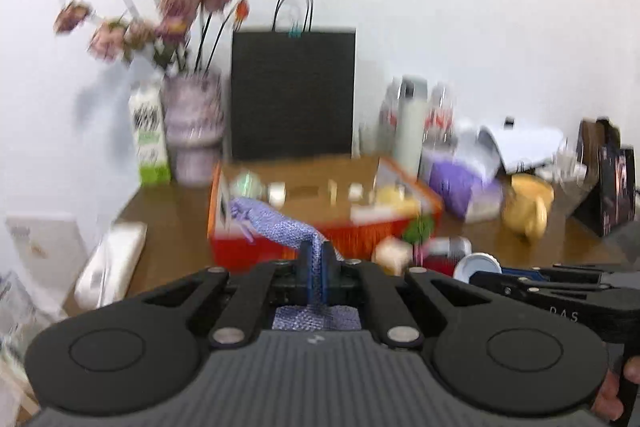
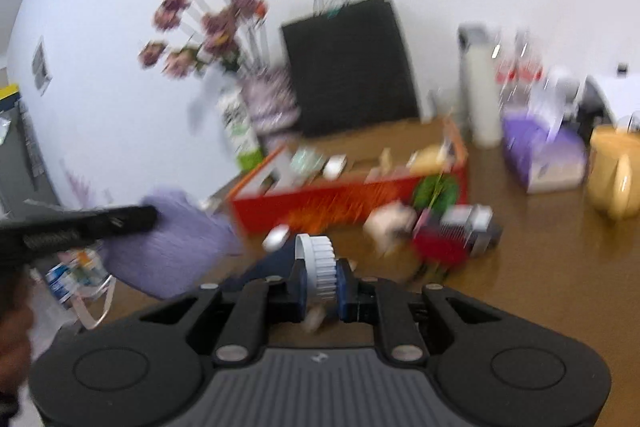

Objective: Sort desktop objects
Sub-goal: 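Carry the cloth and brush into the cardboard box and open both grippers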

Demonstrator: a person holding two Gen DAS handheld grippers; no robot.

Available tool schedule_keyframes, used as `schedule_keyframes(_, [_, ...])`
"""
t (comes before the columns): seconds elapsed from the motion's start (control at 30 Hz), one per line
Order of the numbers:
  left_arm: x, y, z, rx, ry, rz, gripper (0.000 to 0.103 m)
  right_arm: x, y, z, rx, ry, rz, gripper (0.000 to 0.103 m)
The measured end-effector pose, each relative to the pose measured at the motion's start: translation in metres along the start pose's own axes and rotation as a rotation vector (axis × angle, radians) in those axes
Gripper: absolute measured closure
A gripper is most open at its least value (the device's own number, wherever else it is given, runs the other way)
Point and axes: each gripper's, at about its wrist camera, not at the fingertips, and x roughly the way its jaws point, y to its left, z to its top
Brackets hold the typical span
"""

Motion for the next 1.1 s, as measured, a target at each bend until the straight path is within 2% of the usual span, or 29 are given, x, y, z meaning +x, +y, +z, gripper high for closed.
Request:
schedule_keyframes(0.1, [0.041, 0.000, 0.043, 0.046, 0.008, -0.011, 0.098, 0.018, -0.019, 0.041, 0.007, -0.055, -0.020, 0.090])
schedule_keyframes(0.23, [0.140, 0.005, 0.079, 0.063, 0.084, 0.006, 0.098, 0.073, -0.049, 0.104, 0.053, -0.056, -0.023, 0.089])
schedule_keyframes(0.33, [0.223, 0.013, 0.085, 0.074, 0.181, 0.052, 0.098, 0.146, -0.074, 0.147, 0.091, 0.048, -0.046, 0.089])
schedule_keyframes(0.4, [0.270, 0.022, 0.083, 0.061, 0.238, 0.053, 0.098, 0.201, -0.086, 0.167, 0.072, 0.136, -0.081, 0.089])
schedule_keyframes(0.47, [0.308, 0.027, 0.078, 0.092, 0.290, 0.032, 0.097, 0.249, -0.091, 0.177, 0.067, 0.224, -0.100, 0.089])
schedule_keyframes(0.53, [0.335, 0.034, 0.069, 0.094, 0.362, 0.072, 0.091, 0.295, -0.096, 0.179, 0.092, 0.316, -0.107, 0.089])
schedule_keyframes(0.57, [0.343, 0.036, 0.065, 0.091, 0.385, 0.097, 0.082, 0.316, -0.097, 0.178, 0.095, 0.363, -0.112, 0.089])
schedule_keyframes(0.6, [0.344, 0.040, 0.062, 0.066, 0.392, 0.113, 0.055, 0.333, -0.098, 0.177, 0.097, 0.393, -0.119, 0.088])
schedule_keyframes(0.63, [0.340, 0.044, 0.061, 0.033, 0.390, 0.126, 0.041, 0.347, -0.097, 0.175, 0.087, 0.415, -0.143, 0.087])
schedule_keyframes(0.67, [0.329, 0.049, 0.060, -0.014, 0.375, 0.144, 0.030, 0.357, -0.095, 0.172, 0.077, 0.432, -0.166, 0.079])
schedule_keyframes(0.73, [0.297, 0.054, 0.059, -0.117, 0.327, 0.146, 0.031, 0.361, -0.091, 0.168, 0.073, 0.434, -0.167, 0.071])
schedule_keyframes(0.8, [0.262, 0.053, 0.057, -0.183, 0.283, 0.113, 0.024, 0.348, -0.087, 0.166, 0.078, 0.393, -0.162, 0.066])
schedule_keyframes(0.87, [0.229, 0.042, 0.051, -0.191, 0.235, 0.166, 0.017, 0.326, -0.078, 0.166, 0.070, 0.348, -0.151, 0.063])
schedule_keyframes(0.93, [0.200, 0.027, 0.042, -0.153, 0.206, 0.220, 0.016, 0.297, -0.064, 0.165, 0.018, 0.300, -0.150, 0.057])
schedule_keyframes(1.03, [0.158, 0.016, 0.028, -0.150, 0.172, 0.200, 0.008, 0.241, -0.046, 0.154, -0.063, 0.232, -0.164, 0.042])
schedule_keyframes(1.1, [0.132, 0.012, 0.022, -0.144, 0.153, 0.176, 0.006, 0.201, -0.036, 0.142, -0.082, 0.189, -0.190, 0.039])
